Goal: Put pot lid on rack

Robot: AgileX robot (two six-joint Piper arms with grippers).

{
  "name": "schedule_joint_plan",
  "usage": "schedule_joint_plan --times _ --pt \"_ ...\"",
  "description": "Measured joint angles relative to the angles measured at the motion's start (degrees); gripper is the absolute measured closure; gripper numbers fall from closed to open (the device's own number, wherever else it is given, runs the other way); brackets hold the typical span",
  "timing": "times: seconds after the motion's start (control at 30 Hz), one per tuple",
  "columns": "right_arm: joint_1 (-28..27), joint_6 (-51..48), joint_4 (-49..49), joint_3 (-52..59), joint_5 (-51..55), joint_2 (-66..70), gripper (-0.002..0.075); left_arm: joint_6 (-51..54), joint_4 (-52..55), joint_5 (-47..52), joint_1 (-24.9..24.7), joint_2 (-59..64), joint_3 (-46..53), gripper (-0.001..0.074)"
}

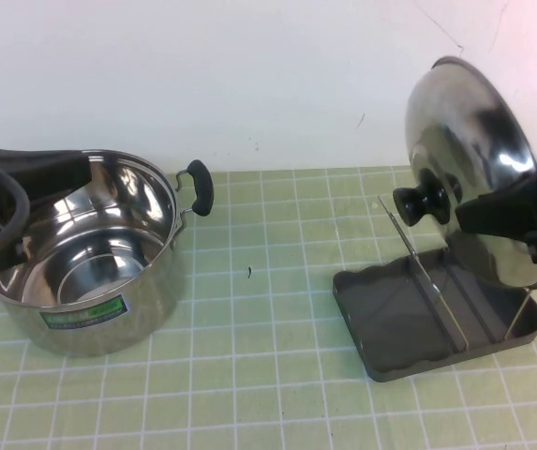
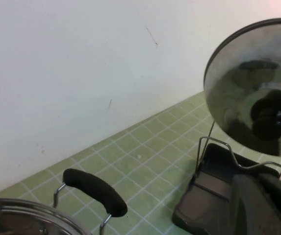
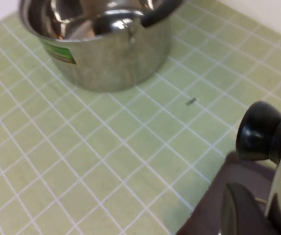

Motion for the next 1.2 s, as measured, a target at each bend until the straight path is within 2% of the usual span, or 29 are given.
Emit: schedule_joint_plan --times 0.33,0.4,0.53,0.7,0.9,1.2 --pt "0.1 -2.6 0.0 0.1 2.0 6.6 0.0613 -0.5 2.6 -0.3 0.0 -0.7 0.0 0.0733" --pt "0.1 -3.6 0.3 0.1 2.4 6.7 0.0575 -0.5 2.7 -0.3 0.0 -0.7 0.0 0.0733" --pt "0.1 -4.4 0.4 0.1 2.4 6.7 0.0442 -0.5 3.1 -0.3 0.0 -0.7 0.0 0.0733" --pt "-0.7 -2.6 -2.1 -0.9 3.9 6.2 0.0398 -0.6 3.8 -0.1 0.0 -0.9 0.0 0.0733" --pt "-4.5 3.8 -10.1 -3.3 5.9 -0.2 0.0455 -5.1 8.8 6.7 0.0 -6.3 0.4 0.0733" --pt "-6.5 3.1 -11.8 -3.4 -1.8 -21.1 0.0656 -7.4 9.3 18.2 0.0 -19.8 10.9 0.0734"
